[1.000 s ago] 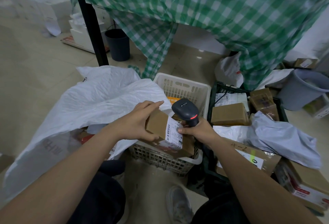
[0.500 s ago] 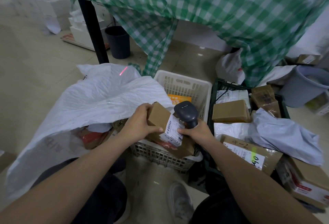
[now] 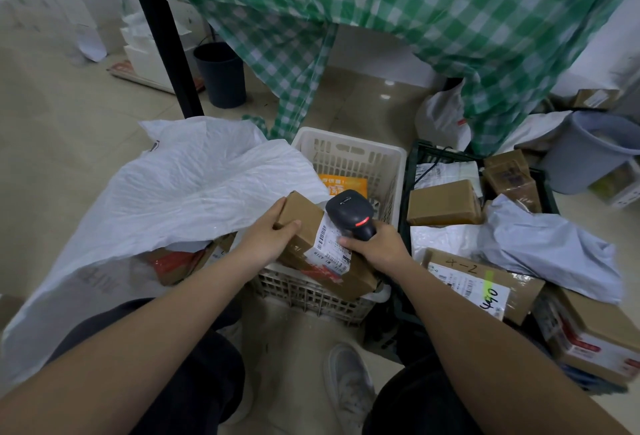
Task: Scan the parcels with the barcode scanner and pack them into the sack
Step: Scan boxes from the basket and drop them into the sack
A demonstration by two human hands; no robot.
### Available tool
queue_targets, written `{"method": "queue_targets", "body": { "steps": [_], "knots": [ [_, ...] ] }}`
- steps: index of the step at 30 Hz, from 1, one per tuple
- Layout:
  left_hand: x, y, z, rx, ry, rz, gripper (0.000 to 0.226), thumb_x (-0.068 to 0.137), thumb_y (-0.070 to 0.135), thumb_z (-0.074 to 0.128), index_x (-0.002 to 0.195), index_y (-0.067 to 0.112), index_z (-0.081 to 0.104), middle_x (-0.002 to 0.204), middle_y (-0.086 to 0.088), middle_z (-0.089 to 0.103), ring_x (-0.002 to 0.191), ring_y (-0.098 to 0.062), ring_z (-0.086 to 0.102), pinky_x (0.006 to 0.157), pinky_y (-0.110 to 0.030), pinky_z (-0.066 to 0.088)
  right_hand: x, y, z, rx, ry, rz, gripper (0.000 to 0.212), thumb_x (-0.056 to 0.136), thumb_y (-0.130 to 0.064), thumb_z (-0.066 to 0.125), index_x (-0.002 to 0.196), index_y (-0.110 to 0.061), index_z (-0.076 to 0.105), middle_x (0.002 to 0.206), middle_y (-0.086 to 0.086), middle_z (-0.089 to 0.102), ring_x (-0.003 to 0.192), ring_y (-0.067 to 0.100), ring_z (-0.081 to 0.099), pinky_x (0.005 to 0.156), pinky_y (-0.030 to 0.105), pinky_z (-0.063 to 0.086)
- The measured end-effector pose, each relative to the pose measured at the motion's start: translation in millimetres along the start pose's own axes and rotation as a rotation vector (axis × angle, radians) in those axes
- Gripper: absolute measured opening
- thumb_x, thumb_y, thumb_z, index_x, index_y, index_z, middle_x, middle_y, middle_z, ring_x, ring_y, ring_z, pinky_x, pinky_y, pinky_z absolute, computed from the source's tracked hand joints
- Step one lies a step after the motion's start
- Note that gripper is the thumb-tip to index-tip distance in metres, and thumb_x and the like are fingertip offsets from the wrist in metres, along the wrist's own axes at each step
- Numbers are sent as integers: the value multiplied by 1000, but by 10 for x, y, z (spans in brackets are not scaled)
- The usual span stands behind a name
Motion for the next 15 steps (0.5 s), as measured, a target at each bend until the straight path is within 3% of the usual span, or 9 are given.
{"method": "queue_targets", "body": {
  "steps": [4,5,8,10,15],
  "knots": [
    [13,226,-157,-86,50,72,52,89,20,67,137,26,49,112,0,55,85,-1,55,62,-4,41,-8,-134,-119,46,54,-46,36,77,-33,80,101,-10,67,93,4,69,89,18,63,75,31,46],
    [29,288,-223,-97,66,111,50,87,18,69,133,26,54,109,2,56,86,0,56,62,-3,41,-8,-188,-170,63,79,-61,33,77,-33,80,99,-10,67,92,4,69,89,18,63,74,31,46],
    [57,448,-421,-147,78,207,49,81,17,75,127,28,62,119,7,63,106,-5,60,82,-11,46,-37,-348,-320,160,138,-94,28,77,-36,80,95,-17,68,87,3,70,88,21,65,75,35,48],
    [90,511,-559,-164,94,249,49,81,17,76,126,29,62,122,8,63,112,-4,58,87,-14,46,-98,-462,-417,228,157,-120,25,79,-34,78,98,-22,68,91,1,72,91,18,65,79,36,50],
    [184,481,-771,-188,147,252,51,81,27,76,128,37,60,129,12,60,121,-8,54,106,-35,44,-280,-638,-427,165,4,-150,24,83,-26,76,102,-15,67,88,2,69,84,14,64,71,25,47]
  ]
}}
Point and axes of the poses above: each hand's wrist, its own x-axis towards the middle knuckle, its own z-axis out of the palm, y = z × x, the point moved 8 cm from there along x, towards the middle knuckle
